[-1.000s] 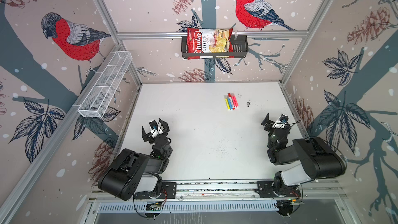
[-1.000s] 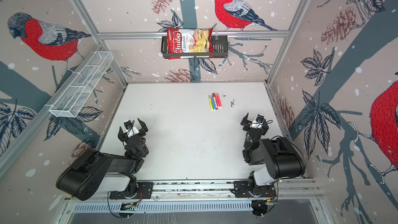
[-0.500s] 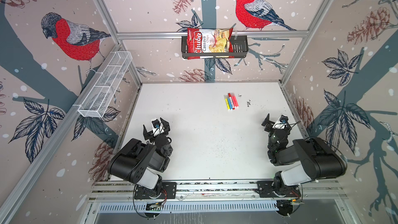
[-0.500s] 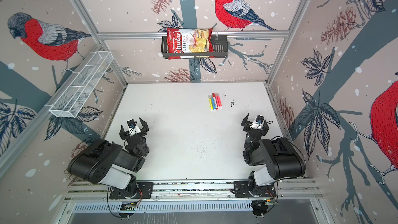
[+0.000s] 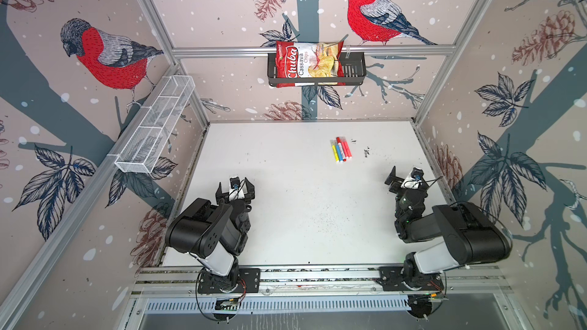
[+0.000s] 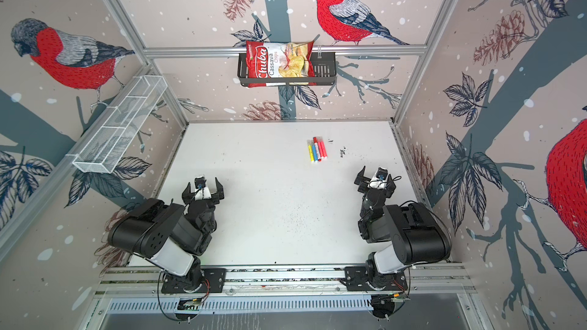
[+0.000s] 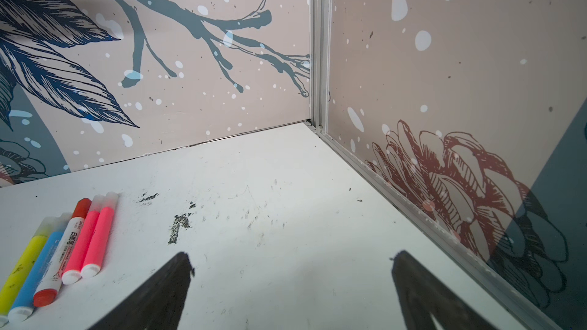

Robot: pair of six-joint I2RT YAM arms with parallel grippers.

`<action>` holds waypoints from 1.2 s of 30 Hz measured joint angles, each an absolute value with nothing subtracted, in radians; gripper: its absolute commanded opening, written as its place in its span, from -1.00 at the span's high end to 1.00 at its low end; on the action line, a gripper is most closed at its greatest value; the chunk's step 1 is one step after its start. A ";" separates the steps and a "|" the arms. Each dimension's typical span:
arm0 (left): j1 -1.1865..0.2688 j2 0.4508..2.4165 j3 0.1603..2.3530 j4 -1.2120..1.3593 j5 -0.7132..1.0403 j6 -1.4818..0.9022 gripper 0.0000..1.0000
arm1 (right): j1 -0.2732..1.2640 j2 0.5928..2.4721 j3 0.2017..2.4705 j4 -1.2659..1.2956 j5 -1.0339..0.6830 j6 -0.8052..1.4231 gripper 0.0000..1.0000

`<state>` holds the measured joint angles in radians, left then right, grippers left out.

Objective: Insert the pens into the pen caps

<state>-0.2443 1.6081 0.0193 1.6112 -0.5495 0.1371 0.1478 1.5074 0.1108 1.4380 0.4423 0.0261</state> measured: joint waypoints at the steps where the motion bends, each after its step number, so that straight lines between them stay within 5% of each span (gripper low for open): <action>1: -0.244 1.609 0.019 1.611 -0.541 0.137 -0.95 | 0.148 1.507 0.108 1.439 0.441 0.026 -0.99; 18: -0.082 1.570 0.220 1.423 -0.418 0.019 -0.95 | 0.056 1.506 0.225 1.262 0.305 0.056 -0.98; 36: -0.073 1.565 0.200 1.336 -0.333 -0.018 -0.96 | 0.076 1.506 0.215 1.233 0.393 0.105 -0.98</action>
<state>-0.0731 1.5654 0.1997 1.3365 -0.3332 -0.0177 0.0761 1.5059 0.2146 1.2327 0.3935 0.1051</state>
